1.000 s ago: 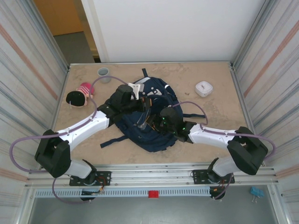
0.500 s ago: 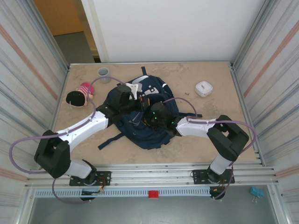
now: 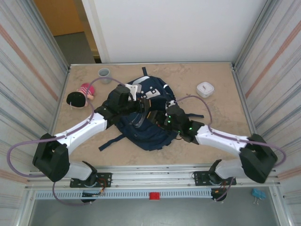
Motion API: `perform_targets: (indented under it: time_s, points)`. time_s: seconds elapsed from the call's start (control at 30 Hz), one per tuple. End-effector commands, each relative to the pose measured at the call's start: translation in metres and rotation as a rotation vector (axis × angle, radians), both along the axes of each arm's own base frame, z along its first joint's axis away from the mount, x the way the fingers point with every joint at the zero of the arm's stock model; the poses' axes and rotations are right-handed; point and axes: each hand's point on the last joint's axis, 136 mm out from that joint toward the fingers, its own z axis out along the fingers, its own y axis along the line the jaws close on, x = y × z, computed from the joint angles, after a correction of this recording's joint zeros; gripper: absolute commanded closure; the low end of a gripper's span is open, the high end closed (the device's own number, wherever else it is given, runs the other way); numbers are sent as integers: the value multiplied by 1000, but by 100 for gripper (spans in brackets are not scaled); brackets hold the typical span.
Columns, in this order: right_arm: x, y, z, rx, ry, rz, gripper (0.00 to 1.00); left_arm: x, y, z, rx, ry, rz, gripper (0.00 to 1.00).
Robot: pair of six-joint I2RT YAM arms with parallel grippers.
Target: Pack books, pencil case, and school supplies into a backpack
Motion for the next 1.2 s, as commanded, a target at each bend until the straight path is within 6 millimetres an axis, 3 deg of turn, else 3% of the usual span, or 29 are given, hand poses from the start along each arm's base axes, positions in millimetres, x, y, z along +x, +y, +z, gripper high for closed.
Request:
perform_targets:
  time_s: [0.0, 0.1, 0.2, 0.33, 0.43, 0.5, 0.67, 0.87, 1.0, 1.17]
  points:
    - [-10, -36, -6, -202, -89, 20, 47, -3, 3, 26, -15, -48, -29, 51]
    - [-17, -59, 5, -341, -168, 79, 44, -10, 12, 28, 1, -41, -22, 32]
    - [-23, -73, 25, -421, -284, 150, 41, -18, 27, 27, 20, -39, 2, 23]
    - [-32, -78, 49, -459, -449, 277, 31, -27, 54, 16, 42, -9, 49, 20]
    - [-43, -68, 57, -459, -586, 442, 23, -33, 77, 4, 33, 35, 98, 20]
    - [-49, -64, 56, -497, -662, 553, 19, -36, 90, -7, 9, 76, 122, 19]
    - [-48, -61, 51, -710, -825, 781, 21, -44, 114, -27, -3, 133, 171, 20]
    - [-50, -37, 19, -928, -1127, 1133, 31, -49, 133, -50, 91, 92, 179, 24]
    - [-38, -12, 8, -984, -1260, 1214, 33, -50, 137, -61, 65, 132, 204, 25]
    - [-21, 13, -28, -1079, -1319, 1308, 33, -50, 137, -72, 63, 165, 211, 26]
